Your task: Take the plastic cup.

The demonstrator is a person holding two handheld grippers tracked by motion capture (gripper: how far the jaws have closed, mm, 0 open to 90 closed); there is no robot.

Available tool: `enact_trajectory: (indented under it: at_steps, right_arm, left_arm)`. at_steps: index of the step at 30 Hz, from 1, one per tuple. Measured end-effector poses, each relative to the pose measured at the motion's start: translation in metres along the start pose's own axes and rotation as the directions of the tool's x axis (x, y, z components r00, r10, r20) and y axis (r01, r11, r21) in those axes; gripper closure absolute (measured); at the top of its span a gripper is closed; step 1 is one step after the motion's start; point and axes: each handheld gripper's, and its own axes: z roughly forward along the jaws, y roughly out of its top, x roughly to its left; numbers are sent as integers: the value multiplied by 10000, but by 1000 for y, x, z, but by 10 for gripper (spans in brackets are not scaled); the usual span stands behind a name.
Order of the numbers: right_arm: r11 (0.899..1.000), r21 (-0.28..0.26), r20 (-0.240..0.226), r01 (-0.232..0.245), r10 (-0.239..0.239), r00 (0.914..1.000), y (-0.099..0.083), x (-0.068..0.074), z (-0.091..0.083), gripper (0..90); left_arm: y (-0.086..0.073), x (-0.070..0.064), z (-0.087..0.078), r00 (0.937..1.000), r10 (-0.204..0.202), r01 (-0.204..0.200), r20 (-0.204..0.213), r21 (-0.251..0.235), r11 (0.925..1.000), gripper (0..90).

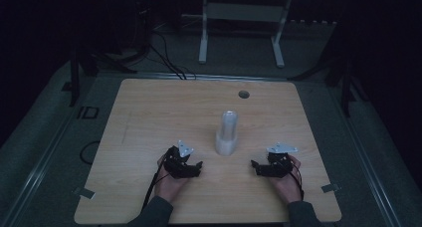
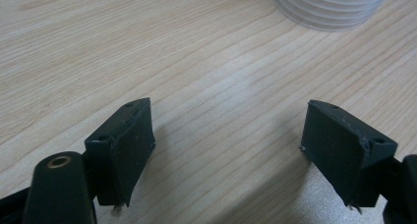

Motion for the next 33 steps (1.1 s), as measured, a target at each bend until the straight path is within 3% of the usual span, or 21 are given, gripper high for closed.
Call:
enact_trajectory:
  at_steps: [3,6,11,14,20,27,33]
  right_arm:
    - [10000,1,-6,3,-3,10000,0,0,0,161]
    - [9999,-90,-6,-108,108,9999,0,0,-2,238]
    - [9996,-226,-200,-161,156,9997,2,5,-7,319]
    - [9989,-463,-306,-114,100,9995,9,9,-13,335]
    - [9918,-1202,-441,432,-488,9978,35,22,-33,373]
    - [9748,-2144,-809,610,-799,9935,74,31,-53,373]
    - [9633,-2615,-1099,600,-915,9897,94,35,-62,374]
  left_arm:
    - [0,0,0,10000,-22,22,-39,-11,10000,205]
    - [0,0,-2,9999,-115,115,10,-106,9999,208]
    - [3,-6,-11,9997,229,-223,99,-606,9979,219]
    - [6,-5,-19,9995,232,-211,226,-911,9956,226]
    - [20,-8,-24,9974,466,-377,554,-1529,9875,225]
    - [41,-14,-25,9931,620,-412,996,-1991,9791,226]
    - [50,-18,-21,9891,650,-336,1323,-2269,9733,226]
